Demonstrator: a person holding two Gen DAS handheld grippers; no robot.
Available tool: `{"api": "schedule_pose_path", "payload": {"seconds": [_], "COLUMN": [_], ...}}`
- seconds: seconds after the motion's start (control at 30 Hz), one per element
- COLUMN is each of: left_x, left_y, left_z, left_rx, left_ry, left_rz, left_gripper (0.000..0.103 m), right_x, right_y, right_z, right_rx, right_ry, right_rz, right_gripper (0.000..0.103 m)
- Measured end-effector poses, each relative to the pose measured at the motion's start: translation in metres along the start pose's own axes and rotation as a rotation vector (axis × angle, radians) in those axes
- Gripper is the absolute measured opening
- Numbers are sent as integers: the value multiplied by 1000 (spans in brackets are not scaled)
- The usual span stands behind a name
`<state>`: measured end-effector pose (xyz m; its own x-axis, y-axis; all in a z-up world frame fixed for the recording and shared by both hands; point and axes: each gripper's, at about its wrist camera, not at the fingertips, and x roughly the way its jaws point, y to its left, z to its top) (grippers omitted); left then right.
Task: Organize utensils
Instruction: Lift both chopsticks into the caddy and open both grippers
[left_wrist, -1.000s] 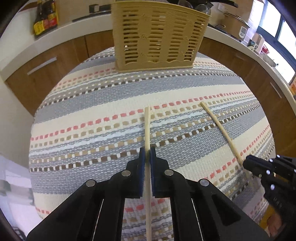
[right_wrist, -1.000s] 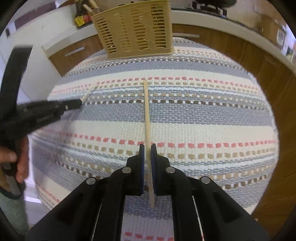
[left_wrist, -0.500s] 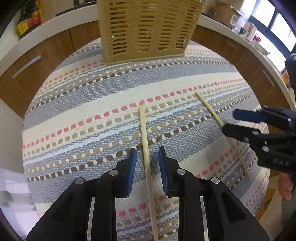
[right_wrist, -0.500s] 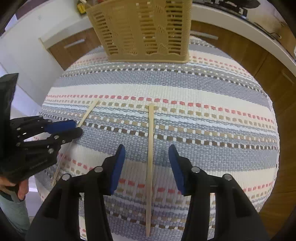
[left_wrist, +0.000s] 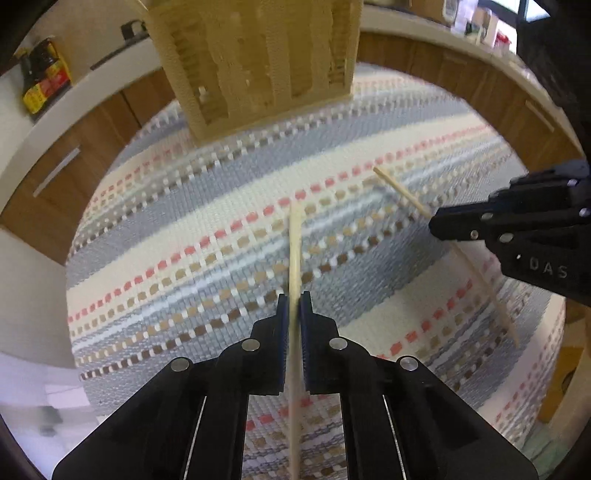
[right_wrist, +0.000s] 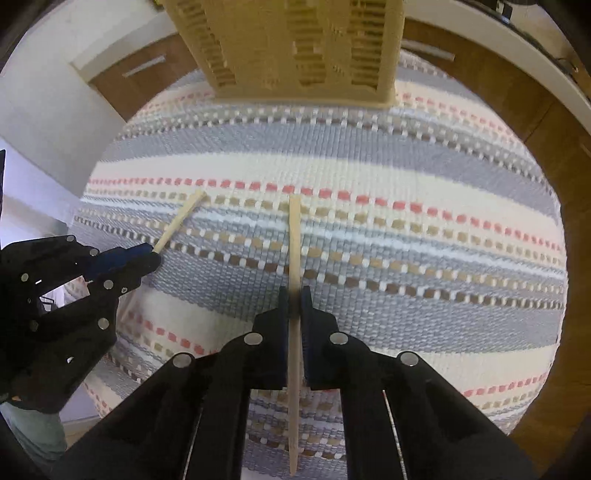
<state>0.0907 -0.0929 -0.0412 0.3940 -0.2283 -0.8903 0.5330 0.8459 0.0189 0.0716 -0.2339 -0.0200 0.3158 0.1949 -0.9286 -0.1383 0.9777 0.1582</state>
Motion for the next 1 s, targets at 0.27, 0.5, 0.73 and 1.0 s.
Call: {"api": "schedule_pose_path", "payload": {"seconds": [0.27,0.5,0.73,1.0], "left_x": [-81,-156,-188,-184], "left_y": [13,32,45,49], "left_z": [26,62,119,153], "left_rx": [-72,-105,-164,-155], "left_ry": [-304,-601,-838,-1054], "left_rz": [-88,-121,-147,-37], "left_gripper": [4,4,4,4], "right_x": [-74,-144,-178,-192], "right_y": [0,2,-7,-21], "right_z": [13,45,101,146], "right_rx": [-39,-104,-111,-106], "right_ry": [-245,-542,-756,-1012], "right_rz": [112,144,140,-48], "right_gripper": [4,4,4,4]}}
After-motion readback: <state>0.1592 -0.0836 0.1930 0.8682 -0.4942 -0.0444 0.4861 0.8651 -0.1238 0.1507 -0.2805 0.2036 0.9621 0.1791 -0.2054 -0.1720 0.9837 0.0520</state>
